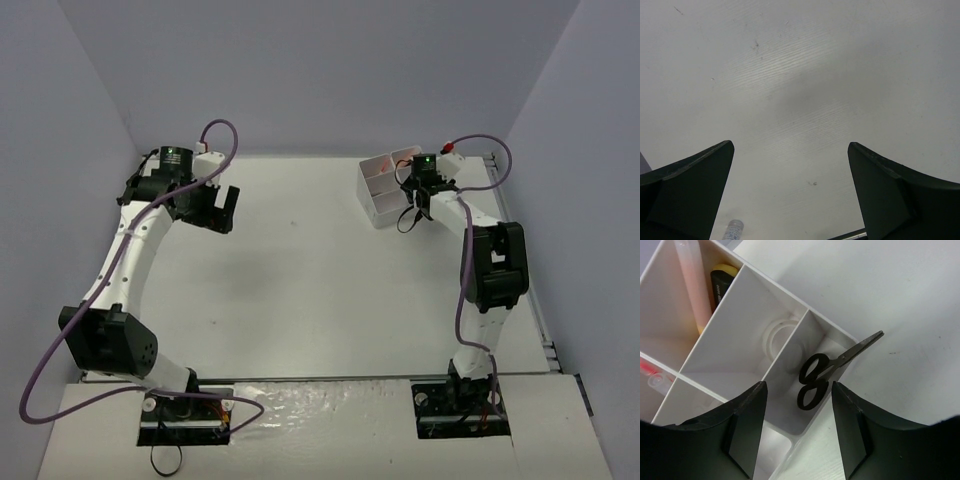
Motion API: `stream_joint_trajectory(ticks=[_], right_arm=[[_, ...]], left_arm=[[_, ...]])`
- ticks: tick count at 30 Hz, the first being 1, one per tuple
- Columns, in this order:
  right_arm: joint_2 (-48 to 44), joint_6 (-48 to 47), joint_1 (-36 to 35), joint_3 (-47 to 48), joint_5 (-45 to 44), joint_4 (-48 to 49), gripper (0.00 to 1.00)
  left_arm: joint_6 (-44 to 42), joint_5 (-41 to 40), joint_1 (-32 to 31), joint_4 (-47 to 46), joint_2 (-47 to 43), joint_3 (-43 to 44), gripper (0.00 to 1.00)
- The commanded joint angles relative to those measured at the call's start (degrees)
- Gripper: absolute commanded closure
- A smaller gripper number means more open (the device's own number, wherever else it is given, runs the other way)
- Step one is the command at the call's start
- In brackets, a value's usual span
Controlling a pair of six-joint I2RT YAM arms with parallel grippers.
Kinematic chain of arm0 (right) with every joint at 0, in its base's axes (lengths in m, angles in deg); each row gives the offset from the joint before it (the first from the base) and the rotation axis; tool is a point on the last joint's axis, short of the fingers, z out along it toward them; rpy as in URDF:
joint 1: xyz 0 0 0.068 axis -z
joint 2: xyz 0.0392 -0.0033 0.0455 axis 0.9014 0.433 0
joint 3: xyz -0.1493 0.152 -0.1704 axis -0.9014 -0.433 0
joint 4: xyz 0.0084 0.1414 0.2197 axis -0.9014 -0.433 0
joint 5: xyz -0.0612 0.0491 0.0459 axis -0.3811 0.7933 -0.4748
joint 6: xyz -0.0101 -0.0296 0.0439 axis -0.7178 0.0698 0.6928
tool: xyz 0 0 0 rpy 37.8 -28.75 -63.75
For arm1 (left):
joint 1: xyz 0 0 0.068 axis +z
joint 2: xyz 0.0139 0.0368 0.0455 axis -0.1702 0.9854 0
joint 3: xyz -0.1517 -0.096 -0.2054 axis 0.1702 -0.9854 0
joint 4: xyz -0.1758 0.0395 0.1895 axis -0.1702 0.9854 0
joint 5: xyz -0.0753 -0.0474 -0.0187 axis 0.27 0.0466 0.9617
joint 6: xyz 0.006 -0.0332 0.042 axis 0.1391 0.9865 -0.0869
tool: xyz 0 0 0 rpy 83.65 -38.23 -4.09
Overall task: Sort the stationery into containers
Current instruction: Place the scissors in the storage box, then pick up the stationery from the corner of the board.
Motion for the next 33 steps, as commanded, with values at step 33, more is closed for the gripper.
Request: stream_joint_trajectory(ticks=[33], right_arm=[[-21.32, -17.26, -23.5, 2.38, -0.79, -2.82, 0.47]], left_arm=[[-16.94, -6.62, 40.6, 15.48, -21.52, -21.09, 0.03]])
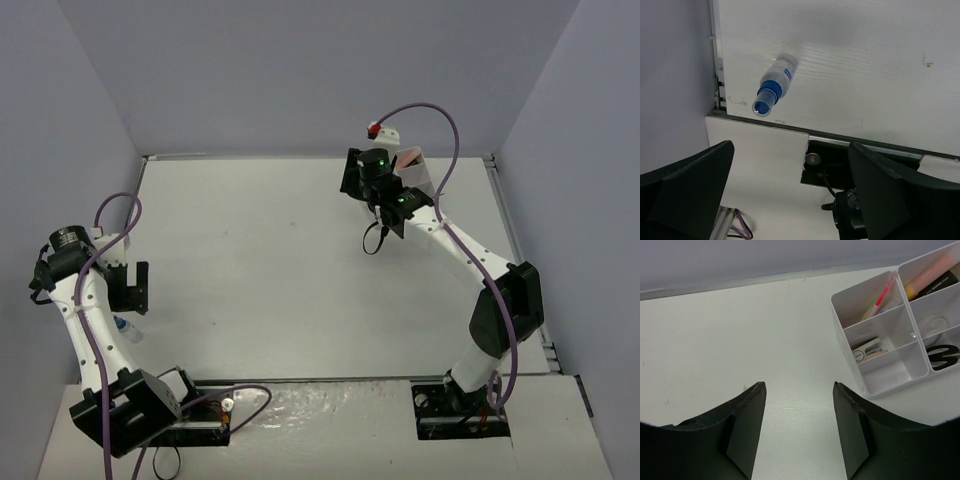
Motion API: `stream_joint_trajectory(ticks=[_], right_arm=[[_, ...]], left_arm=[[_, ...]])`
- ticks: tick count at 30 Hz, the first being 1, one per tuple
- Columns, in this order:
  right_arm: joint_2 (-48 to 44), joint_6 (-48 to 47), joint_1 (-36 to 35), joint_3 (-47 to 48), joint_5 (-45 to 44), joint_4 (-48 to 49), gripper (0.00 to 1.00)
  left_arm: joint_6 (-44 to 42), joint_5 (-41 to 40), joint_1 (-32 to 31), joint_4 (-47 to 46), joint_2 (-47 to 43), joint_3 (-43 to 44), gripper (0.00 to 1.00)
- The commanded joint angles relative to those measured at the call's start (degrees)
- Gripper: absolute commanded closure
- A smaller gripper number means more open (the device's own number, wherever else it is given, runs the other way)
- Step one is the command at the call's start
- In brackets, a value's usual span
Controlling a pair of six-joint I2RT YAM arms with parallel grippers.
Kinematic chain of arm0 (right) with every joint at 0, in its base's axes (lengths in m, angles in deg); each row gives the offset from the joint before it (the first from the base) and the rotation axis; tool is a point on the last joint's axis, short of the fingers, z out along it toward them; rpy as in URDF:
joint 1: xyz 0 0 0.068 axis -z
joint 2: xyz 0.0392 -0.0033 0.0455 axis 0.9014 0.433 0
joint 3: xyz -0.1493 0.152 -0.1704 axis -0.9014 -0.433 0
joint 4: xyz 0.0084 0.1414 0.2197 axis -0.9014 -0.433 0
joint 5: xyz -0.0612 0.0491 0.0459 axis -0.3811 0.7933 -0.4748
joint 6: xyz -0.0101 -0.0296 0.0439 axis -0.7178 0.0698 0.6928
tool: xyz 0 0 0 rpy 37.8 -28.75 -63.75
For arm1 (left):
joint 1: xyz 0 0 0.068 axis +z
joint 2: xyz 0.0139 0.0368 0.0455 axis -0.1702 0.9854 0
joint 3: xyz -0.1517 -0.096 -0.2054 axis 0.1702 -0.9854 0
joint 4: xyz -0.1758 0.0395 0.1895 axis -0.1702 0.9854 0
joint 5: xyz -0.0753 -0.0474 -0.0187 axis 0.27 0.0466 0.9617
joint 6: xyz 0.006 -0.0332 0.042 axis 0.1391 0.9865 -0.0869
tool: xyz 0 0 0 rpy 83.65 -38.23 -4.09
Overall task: Sort the stationery into containers
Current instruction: Pick up the stationery from the corner of the board.
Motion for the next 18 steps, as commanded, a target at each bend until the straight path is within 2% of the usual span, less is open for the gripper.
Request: stream_joint_trajectory(ticks=[1, 16, 18], right_arm=[[-4.14, -0.22, -0.75, 0.46, -3.91, 1.64, 0.47], [-4.54, -2.63, -0.75, 0.5, -4.56, 1.56, 0.46], [-4.0, -3.01, -0.75, 0.97, -4.56, 1.56, 0.46]], left_arm=[[-3.55, 1.63, 2.28, -2.49, 0.71, -0.11, 0.03], [-6.43, -0.57, 4.57, -12.66, 7.29, -8.69, 0.03], [-6.79, -0.42, 5.03, -13.61, 8.53, -9.29, 0.05]])
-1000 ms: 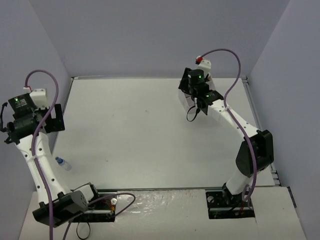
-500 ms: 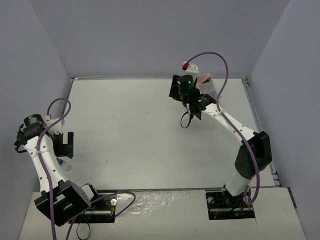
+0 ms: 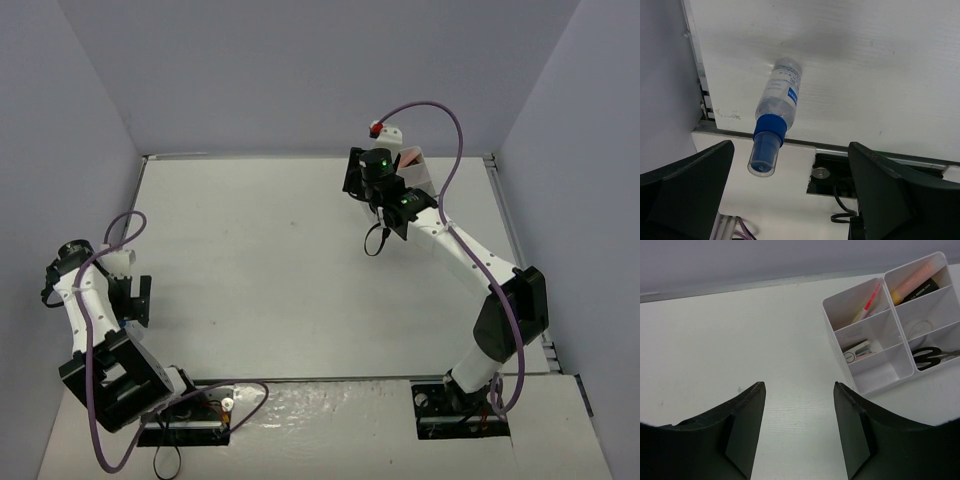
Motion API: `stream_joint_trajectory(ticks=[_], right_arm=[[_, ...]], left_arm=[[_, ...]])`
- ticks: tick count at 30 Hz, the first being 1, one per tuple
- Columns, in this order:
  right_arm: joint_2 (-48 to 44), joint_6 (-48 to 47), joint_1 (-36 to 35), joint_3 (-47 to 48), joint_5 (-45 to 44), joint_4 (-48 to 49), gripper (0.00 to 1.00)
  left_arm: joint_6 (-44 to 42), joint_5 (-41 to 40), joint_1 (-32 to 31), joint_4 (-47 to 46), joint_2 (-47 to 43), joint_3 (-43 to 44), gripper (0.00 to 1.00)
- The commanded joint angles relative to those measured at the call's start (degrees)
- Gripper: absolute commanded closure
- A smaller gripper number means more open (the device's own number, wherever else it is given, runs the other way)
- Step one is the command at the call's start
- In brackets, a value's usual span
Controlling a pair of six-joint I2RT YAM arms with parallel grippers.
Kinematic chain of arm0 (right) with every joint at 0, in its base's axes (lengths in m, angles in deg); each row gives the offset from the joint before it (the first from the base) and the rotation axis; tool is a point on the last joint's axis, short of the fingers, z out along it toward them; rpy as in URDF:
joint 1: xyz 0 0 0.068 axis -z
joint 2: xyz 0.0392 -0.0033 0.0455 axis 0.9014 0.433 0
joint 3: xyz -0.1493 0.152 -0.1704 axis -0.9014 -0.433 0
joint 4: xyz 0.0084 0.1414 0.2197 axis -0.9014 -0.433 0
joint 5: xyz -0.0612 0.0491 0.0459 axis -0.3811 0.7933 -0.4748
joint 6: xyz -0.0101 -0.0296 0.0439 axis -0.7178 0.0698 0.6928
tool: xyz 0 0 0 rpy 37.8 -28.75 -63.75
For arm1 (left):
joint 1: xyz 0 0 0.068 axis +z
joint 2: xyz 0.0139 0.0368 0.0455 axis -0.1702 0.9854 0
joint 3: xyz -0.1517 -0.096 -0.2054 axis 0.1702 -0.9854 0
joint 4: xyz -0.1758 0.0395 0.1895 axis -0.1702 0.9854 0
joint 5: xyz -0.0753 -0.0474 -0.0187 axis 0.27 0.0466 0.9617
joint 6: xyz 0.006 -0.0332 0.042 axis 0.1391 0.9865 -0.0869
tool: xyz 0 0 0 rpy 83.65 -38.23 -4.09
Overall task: Sort the stationery into containers
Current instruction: Pick up the stationery from the corner of the board.
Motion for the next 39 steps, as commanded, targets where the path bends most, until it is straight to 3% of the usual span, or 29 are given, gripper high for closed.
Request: stream_joint_trajectory(ticks=[1, 7, 11, 21, 24, 33, 39], right_arm=[[-1.97, -1.98, 0.03, 1.63, -2.33, 2.22, 0.46], [-1.18, -2.65, 0.3, 1.73, -2.27, 2.2, 0.46], [-0.97, -3.08, 0.49, 1.72, -2.18, 2.28, 0.46], [-1.56, -3.44, 1.44, 1.48, -2.51, 2.28, 0.46], [-1.7, -3.44, 1.58, 1.45, -2.5, 2.19, 0.46], [-2.01, -3.53, 1.91, 1.36, -2.45, 2.28, 0.46], [-2.51, -3.58, 2.08, 1.34, -2.27, 2.22, 0.46]], left_arm=[[-2.06, -0.68, 1.39, -4.37, 2.19, 0.47, 0.07], [-1.99, -0.28, 2.04, -7.69, 3.88, -0.35, 0.13], [-1.37, -1.2, 2.12, -8.73, 6.53, -0.08, 0.34], [-1.15, 0.35, 2.12, -7.15, 7.65, -1.46, 0.49], [-1.18, 0.17, 2.12, -7.17, 7.57, -2.08, 0.58], [-1.44, -1.01, 2.12, -5.35, 6.34, -1.99, 0.62], [-1.35, -2.09, 2.05, -4.86, 6.99, -1.29, 0.92]])
